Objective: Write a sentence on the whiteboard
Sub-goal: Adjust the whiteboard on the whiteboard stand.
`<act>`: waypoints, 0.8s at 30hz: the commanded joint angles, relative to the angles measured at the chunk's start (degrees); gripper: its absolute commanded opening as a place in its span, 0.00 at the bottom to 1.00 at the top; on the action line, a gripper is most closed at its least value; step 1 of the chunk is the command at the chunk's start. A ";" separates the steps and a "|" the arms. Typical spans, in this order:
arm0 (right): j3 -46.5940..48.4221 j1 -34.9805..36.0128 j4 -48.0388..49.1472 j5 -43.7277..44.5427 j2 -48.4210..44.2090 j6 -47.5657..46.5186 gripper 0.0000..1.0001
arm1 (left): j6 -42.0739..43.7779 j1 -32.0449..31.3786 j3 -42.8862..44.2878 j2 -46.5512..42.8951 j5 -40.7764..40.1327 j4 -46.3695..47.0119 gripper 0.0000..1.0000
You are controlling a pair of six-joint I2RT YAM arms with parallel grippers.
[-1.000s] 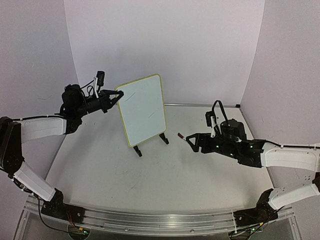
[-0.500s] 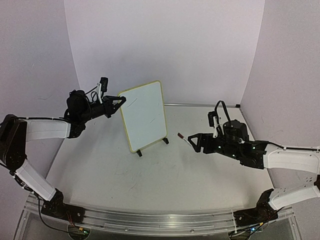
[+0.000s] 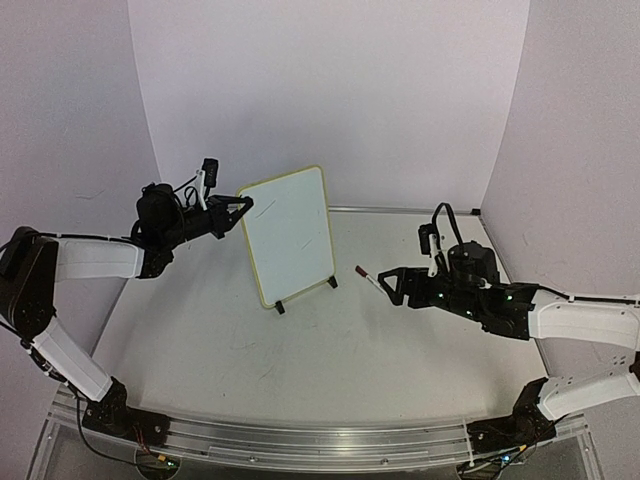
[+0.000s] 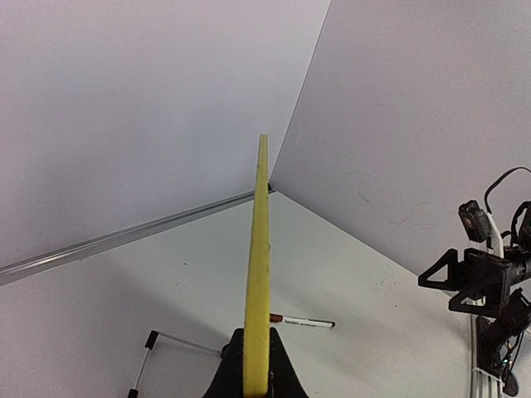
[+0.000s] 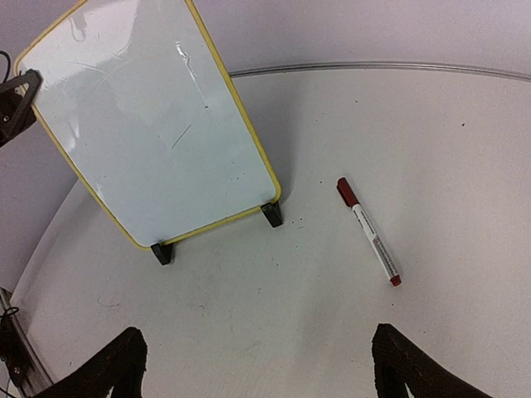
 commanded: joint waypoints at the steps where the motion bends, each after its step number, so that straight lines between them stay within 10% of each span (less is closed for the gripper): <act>1: -0.40 -0.12 0.46 0.95 -1.05 0.41 0.90 | -0.62 -0.01 0.10 0.36 -2.18 8.50 0.00; 15: -0.28 -0.11 0.01 1.82 -0.78 0.00 0.90 | 0.39 -0.33 1.74 0.48 -2.21 3.09 0.02; 24: 1.41 -0.17 -2.83 2.91 -0.31 -1.77 0.90 | 1.89 -0.34 2.44 -1.24 -3.59 -2.89 0.41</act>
